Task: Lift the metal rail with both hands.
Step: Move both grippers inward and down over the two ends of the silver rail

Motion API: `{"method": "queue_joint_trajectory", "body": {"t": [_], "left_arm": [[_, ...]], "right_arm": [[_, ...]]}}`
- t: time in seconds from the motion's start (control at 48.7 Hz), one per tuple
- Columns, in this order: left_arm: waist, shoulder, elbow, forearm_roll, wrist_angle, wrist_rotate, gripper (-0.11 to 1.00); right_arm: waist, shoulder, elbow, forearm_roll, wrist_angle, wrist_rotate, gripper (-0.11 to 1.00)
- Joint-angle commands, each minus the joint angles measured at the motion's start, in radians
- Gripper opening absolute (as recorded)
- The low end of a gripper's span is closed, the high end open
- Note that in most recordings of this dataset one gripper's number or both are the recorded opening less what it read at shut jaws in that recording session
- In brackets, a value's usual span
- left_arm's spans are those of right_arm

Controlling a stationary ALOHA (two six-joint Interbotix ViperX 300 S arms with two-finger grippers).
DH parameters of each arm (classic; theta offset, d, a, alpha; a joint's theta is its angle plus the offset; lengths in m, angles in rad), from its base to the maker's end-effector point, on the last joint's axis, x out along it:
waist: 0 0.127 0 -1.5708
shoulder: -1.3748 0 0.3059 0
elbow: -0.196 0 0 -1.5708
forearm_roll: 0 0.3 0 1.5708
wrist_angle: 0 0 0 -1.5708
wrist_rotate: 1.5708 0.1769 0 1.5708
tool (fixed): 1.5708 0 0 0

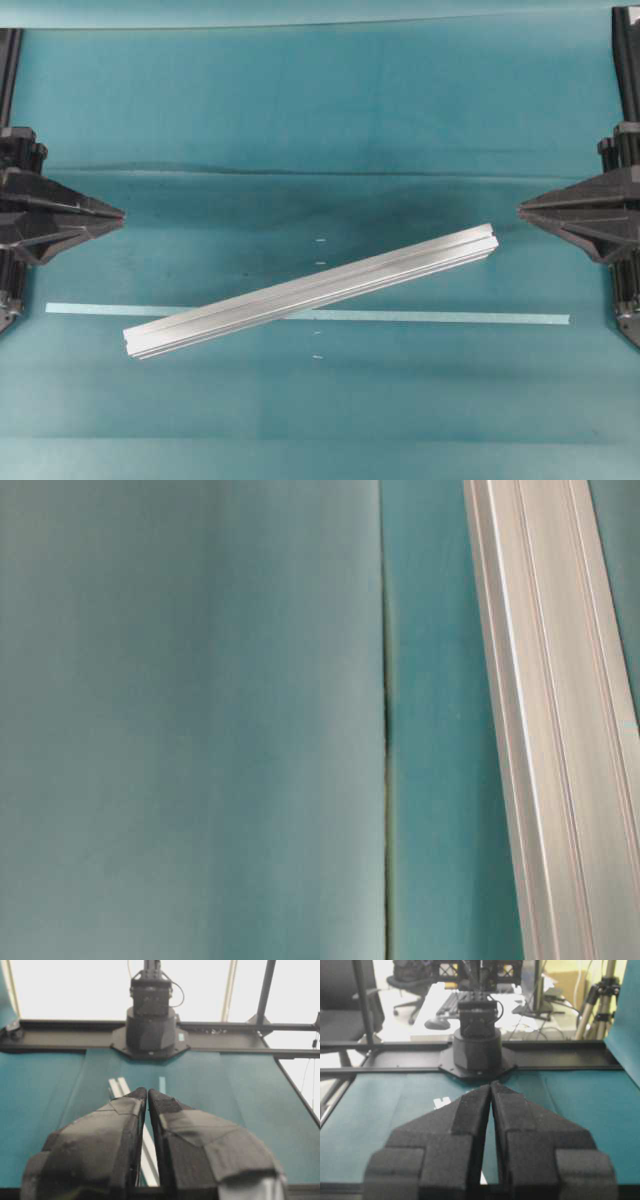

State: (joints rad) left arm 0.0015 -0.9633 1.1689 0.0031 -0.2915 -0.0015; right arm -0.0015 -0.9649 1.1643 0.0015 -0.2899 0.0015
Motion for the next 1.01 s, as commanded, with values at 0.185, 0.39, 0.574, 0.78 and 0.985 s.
{"method": "queue_joint_trajectory", "body": {"t": [0.185, 0.39, 0.574, 0.78, 0.985], "left_arm": [[-0.003, 0.015, -0.061, 0.011, 0.020, -0.049, -0.04], [-0.018, 0.072, -0.143, 0.011, 0.176, -0.137, -0.05], [-0.028, 0.133, -0.270, 0.012, 0.397, -0.183, -0.05], [-0.043, 0.184, -0.399, 0.012, 0.592, -0.193, -0.05], [-0.052, 0.242, -0.465, 0.012, 0.698, -0.206, -0.05]], "right_arm": [[-0.009, 0.012, -0.026, 0.051, 0.057, 0.037, 0.01], [-0.040, 0.015, -0.094, 0.054, 0.265, 0.081, -0.02], [-0.080, 0.046, -0.207, 0.052, 0.554, 0.092, -0.02], [-0.089, 0.100, -0.299, 0.054, 0.752, 0.091, -0.02], [-0.089, 0.204, -0.388, 0.046, 0.854, 0.083, -0.02]]}}
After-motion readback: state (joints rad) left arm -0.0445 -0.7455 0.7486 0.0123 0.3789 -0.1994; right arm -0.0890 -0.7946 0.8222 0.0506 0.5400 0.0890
